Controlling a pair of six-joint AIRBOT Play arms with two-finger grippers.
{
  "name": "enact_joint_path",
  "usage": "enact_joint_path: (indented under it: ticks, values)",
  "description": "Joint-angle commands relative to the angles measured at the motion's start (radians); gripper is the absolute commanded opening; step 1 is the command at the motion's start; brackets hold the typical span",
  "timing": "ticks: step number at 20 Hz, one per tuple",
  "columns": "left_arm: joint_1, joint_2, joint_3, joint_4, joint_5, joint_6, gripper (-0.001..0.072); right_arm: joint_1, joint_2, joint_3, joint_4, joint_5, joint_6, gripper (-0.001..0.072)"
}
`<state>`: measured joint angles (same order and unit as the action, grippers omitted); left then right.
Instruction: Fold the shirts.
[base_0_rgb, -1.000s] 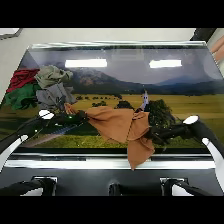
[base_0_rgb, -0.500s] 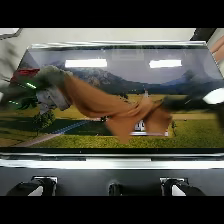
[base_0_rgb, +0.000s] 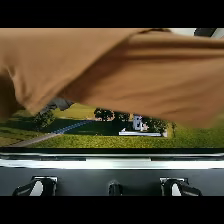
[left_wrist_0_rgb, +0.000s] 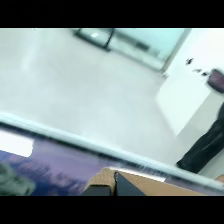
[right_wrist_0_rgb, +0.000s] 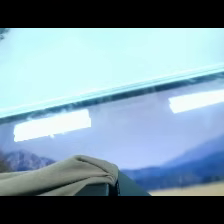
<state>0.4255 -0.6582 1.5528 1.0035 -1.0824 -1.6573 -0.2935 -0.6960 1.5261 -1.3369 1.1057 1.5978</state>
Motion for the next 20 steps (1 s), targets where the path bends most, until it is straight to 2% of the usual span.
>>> enact_joint_path:
  ticks: [1,5,9,12,14,16,18,20]
  values:
    - [0.064,0.027,-0.018,0.109,-0.195,-0.019,0.0030,-0.004,0.033,0.011,-0.061,0.193,0.041,0.0037]
    - [0.063,0.028,-0.163,0.103,-0.256,0.011,0.0029,-0.004,0.014,0.009,-0.118,0.329,0.040,0.0037]
    - [-0.023,0.036,-0.330,0.034,-0.264,0.045,0.0029,-0.004,-0.037,0.006,-0.124,0.292,0.037,0.0037]
    - [-0.124,0.005,-0.420,0.048,-0.252,0.045,0.0029,-0.004,-0.139,0.006,-0.102,0.219,0.040,0.0037]
    - [-0.161,-0.086,-0.482,0.047,-0.207,0.045,0.0029,-0.004,-0.289,0.006,-0.024,0.169,0.030,0.0037]
    - [-0.185,-0.248,-0.492,0.038,-0.091,0.085,0.0029,-0.004,-0.483,0.006,0.091,0.037,-0.011,0.0037]
    - [-0.195,-0.453,-0.459,-0.008,0.046,0.122,0.0030,-0.004,-0.677,0.006,0.271,-0.129,-0.048,0.0037]
    - [-0.196,-0.672,-0.391,-0.069,0.100,0.165,0.0030,-0.001,-0.850,0.006,0.458,-0.236,-0.069,0.0037]
